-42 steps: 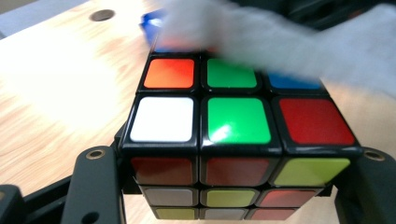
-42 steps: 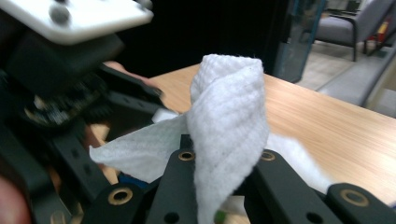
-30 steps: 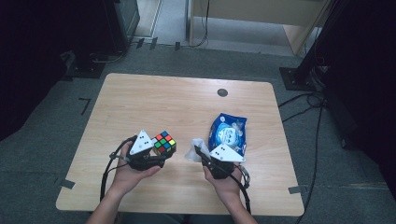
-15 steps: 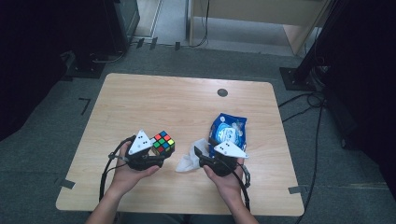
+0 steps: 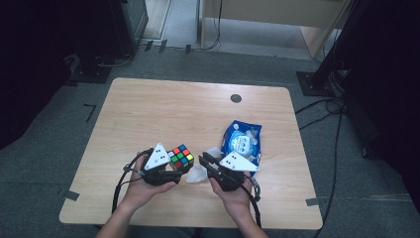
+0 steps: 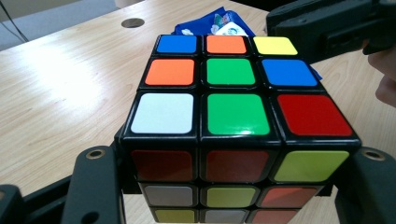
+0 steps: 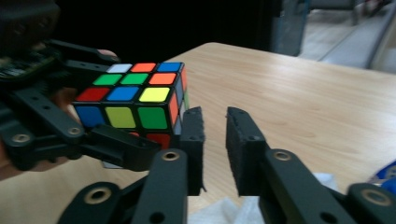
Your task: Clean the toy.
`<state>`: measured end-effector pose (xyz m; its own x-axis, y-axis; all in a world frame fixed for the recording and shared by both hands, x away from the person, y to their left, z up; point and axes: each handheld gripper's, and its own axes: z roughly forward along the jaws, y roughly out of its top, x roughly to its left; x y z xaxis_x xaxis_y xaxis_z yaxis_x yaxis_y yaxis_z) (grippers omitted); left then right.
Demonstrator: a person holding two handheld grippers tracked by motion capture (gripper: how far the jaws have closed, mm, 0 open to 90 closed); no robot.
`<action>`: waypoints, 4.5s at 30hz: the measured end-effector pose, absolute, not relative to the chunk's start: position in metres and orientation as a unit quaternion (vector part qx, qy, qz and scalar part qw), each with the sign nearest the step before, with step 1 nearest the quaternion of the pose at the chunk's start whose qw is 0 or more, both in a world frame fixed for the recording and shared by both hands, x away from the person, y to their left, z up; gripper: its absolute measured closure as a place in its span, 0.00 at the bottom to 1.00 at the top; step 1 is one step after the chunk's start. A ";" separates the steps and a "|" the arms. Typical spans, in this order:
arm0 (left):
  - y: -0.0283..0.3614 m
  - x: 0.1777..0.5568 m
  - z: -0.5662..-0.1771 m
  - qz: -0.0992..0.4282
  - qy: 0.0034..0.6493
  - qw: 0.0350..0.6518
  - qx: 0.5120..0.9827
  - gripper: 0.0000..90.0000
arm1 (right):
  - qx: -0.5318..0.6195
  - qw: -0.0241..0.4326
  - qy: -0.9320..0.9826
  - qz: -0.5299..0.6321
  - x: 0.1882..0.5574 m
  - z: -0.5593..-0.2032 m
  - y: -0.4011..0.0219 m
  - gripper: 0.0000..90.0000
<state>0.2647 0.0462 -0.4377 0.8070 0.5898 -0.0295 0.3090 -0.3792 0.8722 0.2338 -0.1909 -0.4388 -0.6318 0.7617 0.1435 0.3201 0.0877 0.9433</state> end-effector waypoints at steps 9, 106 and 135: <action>0.065 0.272 -0.426 0.103 0.314 0.523 0.786 0.38 | 0.344 0.181 0.745 0.541 0.225 -0.470 -0.153 0.27; 0.068 0.271 -0.432 0.106 0.274 0.484 0.825 0.38 | 0.393 0.194 0.823 0.362 0.269 -0.518 -0.191 0.40; 0.044 0.262 -0.446 0.115 0.243 0.465 0.843 0.38 | 0.341 0.184 0.733 0.558 0.223 -0.420 -0.189 0.96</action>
<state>0.2616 0.0436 -0.4459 0.8556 0.5168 -0.0312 0.3018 -0.4489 0.8411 0.2227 -0.1886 -0.4197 -0.6993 0.7063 0.1104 0.2942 0.1437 0.9449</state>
